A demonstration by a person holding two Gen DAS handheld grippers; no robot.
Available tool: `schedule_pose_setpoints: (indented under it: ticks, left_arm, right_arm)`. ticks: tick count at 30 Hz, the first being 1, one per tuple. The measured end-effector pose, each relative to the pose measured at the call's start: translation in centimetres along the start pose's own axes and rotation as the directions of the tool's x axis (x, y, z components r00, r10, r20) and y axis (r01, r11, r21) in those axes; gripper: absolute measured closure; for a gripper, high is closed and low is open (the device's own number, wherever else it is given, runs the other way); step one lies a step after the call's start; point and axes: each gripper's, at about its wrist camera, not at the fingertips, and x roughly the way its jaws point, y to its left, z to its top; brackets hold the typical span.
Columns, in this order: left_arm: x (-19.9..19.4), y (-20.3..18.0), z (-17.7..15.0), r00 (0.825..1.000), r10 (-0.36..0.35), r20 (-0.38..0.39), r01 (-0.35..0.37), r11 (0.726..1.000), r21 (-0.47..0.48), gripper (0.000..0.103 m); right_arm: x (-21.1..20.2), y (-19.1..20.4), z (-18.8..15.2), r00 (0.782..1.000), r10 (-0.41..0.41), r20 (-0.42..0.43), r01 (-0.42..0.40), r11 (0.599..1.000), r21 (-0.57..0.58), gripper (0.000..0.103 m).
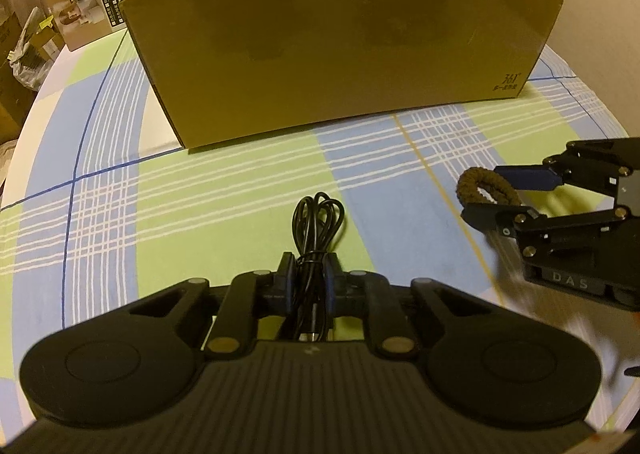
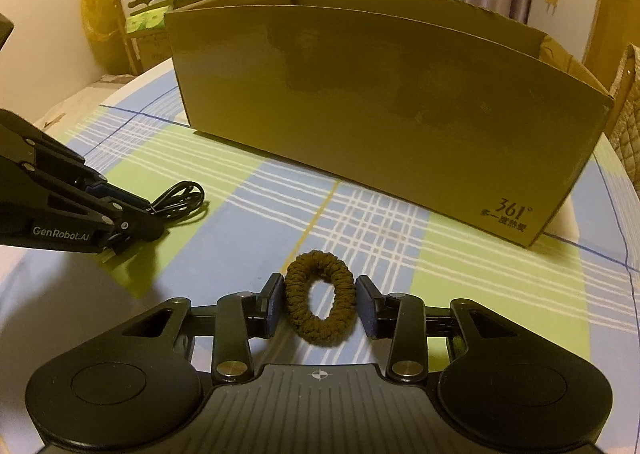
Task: Organize objects
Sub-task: 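Lift and carry the cable and hair tie over the cardboard box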
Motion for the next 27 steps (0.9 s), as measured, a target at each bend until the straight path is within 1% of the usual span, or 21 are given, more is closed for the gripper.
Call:
schedule_pose_setpoints:
  ticks: [11, 14, 16, 18, 19, 25, 26, 27]
  left_arm:
    - [0.0, -0.2, -0.3, 1.000, 0.004, 0.001, -0.004, 1.000, 0.003, 0.091]
    - [0.0, -0.1, -0.4, 1.000, 0.004, 0.002, -0.004, 1.000, 0.008, 0.091]
    - [0.0, -0.1, -0.4, 1.000, 0.004, 0.003, -0.004, 1.000, 0.007, 0.091]
    - [0.1, 0.0, -0.5, 1.000, 0.004, 0.004, -0.004, 1.000, 0.007, 0.090]
    - [0.1, 0.0, -0.6, 1.000, 0.005, 0.005, -0.005, 1.000, 0.005, 0.090]
    - [0.1, 0.1, -0.8, 1.000, 0.005, 0.004, -0.005, 1.000, 0.001, 0.090]
    - [0.1, 0.1, -0.8, 1.000, 0.006, 0.003, -0.006, 1.000, 0.002, 0.090]
    - [0.1, 0.1, -0.8, 1.000, 0.007, 0.001, -0.007, 1.000, 0.003, 0.090]
  right_arm:
    - [-0.3, 0.0, -0.4, 1.000, -0.028, 0.006, 0.028, 0.999, 0.034, 0.066]
    - [-0.4, 0.0, -0.5, 0.999, -0.037, 0.011, 0.037, 0.999, 0.028, 0.065]
    - [-0.3, 0.0, -0.6, 0.999, -0.044, 0.013, 0.043, 0.999, 0.030, 0.058]
    - [-0.4, -0.2, -0.7, 0.999, -0.053, 0.013, 0.052, 0.998, 0.046, 0.053]
    - [-0.4, -0.3, -0.7, 0.999, -0.051, 0.013, 0.050, 0.997, 0.054, 0.053]
    - [-0.8, 0.0, -1.0, 0.998, -0.055, 0.008, 0.054, 0.996, 0.064, 0.054]
    - [-0.8, 0.1, -1.0, 0.999, -0.053, 0.011, 0.053, 0.997, 0.063, 0.056]
    - [-0.8, 0.1, -1.1, 0.999, -0.050, 0.013, 0.049, 0.997, 0.061, 0.063]
